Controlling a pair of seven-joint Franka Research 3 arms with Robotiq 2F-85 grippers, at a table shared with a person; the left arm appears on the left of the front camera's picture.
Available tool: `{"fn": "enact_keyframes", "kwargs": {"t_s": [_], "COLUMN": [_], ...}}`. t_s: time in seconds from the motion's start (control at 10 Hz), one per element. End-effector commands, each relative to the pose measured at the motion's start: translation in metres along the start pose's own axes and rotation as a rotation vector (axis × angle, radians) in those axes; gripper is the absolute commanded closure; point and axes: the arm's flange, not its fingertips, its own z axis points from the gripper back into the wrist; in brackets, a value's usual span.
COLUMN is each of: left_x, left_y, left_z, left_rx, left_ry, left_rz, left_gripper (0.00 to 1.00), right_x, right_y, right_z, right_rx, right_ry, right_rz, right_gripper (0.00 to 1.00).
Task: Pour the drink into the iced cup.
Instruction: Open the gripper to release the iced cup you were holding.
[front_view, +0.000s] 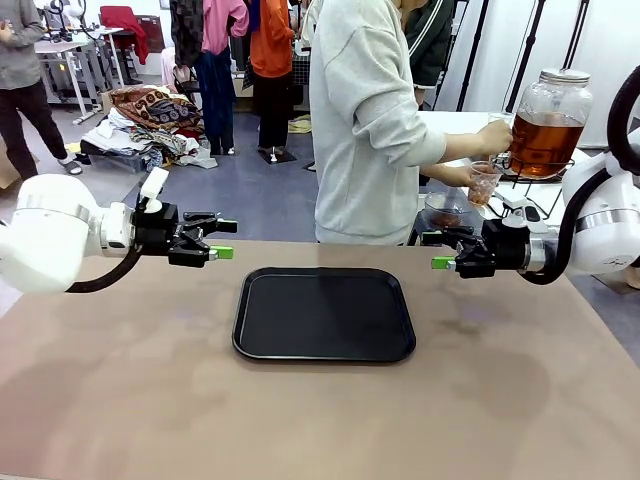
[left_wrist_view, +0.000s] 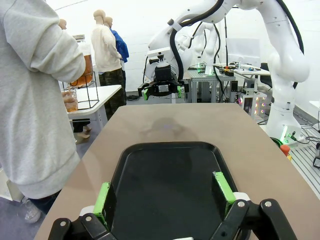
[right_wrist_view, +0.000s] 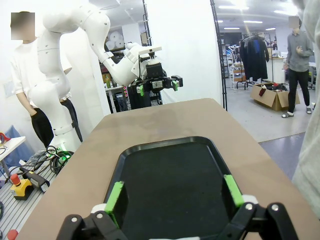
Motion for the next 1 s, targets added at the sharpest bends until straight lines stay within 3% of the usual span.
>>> {"fn": "enact_keyframes", "kwargs": {"t_s": [0.0, 0.9], "left_x": [0.0015, 0.0015], "left_y": [0.0016, 0.0016], "left_z": [-0.0032, -0.0032], "left_rx": [0.013, 0.013], "left_ry": [0.0, 0.0], "left_rz": [0.008, 0.008], "left_gripper": [0.0, 0.0], "right_x": [0.0021, 0.0021], "right_y": [-0.0005, -0.0005], "right_z": [-0.0003, -0.0003], "right_rx": [0.0, 0.0], "right_ry": [0.001, 0.001], "right_rz": [0.002, 0.002], "right_gripper": [0.0, 0.0]}}
